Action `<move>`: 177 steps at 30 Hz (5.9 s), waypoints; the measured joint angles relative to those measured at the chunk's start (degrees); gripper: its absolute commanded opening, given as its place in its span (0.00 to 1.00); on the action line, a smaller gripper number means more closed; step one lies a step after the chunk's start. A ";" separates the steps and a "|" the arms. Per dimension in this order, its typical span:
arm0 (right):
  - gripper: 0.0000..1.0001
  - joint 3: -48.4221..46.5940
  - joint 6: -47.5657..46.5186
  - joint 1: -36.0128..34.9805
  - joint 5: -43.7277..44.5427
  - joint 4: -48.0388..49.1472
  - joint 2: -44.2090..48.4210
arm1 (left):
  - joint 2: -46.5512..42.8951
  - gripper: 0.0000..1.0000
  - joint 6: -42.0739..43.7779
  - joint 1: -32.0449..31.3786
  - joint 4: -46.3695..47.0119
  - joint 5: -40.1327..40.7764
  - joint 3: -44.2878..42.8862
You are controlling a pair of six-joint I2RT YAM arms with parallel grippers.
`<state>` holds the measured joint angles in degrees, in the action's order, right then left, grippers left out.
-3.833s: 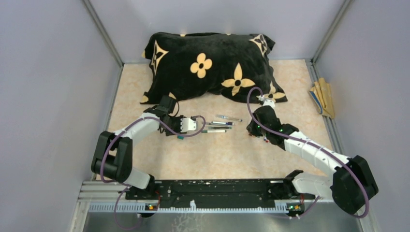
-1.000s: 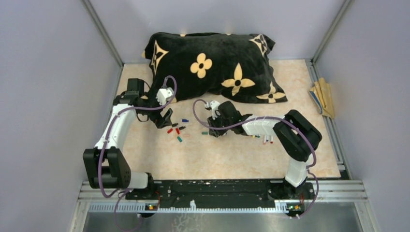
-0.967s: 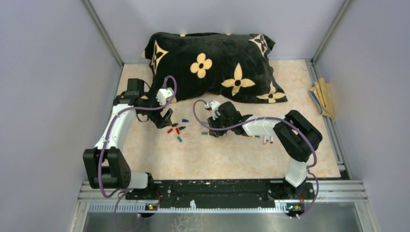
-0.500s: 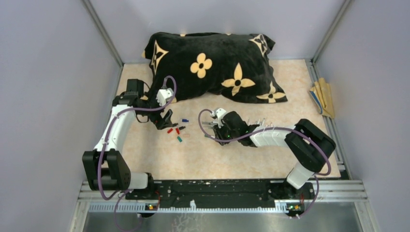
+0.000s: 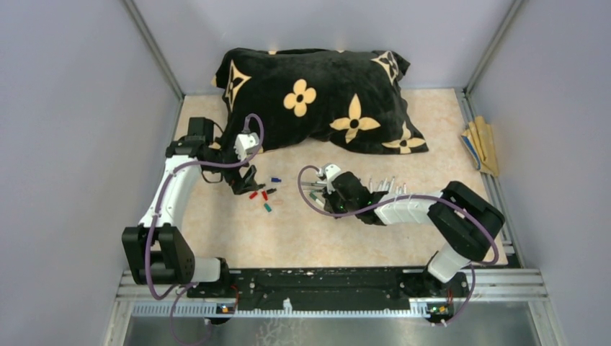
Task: Open the pen caps
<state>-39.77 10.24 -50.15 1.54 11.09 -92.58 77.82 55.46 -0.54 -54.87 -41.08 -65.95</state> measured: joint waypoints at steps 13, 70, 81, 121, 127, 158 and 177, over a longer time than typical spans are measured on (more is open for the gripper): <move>0.00 -5.11 3.56 2.99 -18.91 -8.24 4.22 | -6.16 0.99 21.73 -3.21 -2.82 -4.52 7.48; 0.00 -15.98 21.88 1.49 -40.41 -0.11 -4.31 | -13.92 0.00 30.64 -32.02 12.74 23.19 17.35; 0.00 -7.67 18.29 2.14 -30.45 -4.79 7.72 | -10.51 0.00 33.35 -30.80 20.55 24.50 17.79; 0.00 8.33 23.43 20.68 22.73 -25.59 25.83 | 8.22 0.99 9.03 -18.14 22.56 23.63 15.23; 0.09 8.66 23.37 22.21 23.61 -24.52 23.91 | 8.20 0.99 7.04 -15.56 17.31 20.00 7.37; 0.33 -0.28 12.39 20.83 7.89 -18.69 22.34 | 5.42 0.99 -0.63 -7.02 4.92 9.35 -6.51; 0.27 -22.49 -3.06 16.44 -3.04 -16.57 -8.66 | 0.83 0.99 -5.95 -0.57 6.67 5.55 -5.51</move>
<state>-62.26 7.18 -33.71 -1.50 -5.48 -101.23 78.65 49.52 -1.10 -48.21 -35.53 -71.46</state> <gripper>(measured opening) 0.279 0.987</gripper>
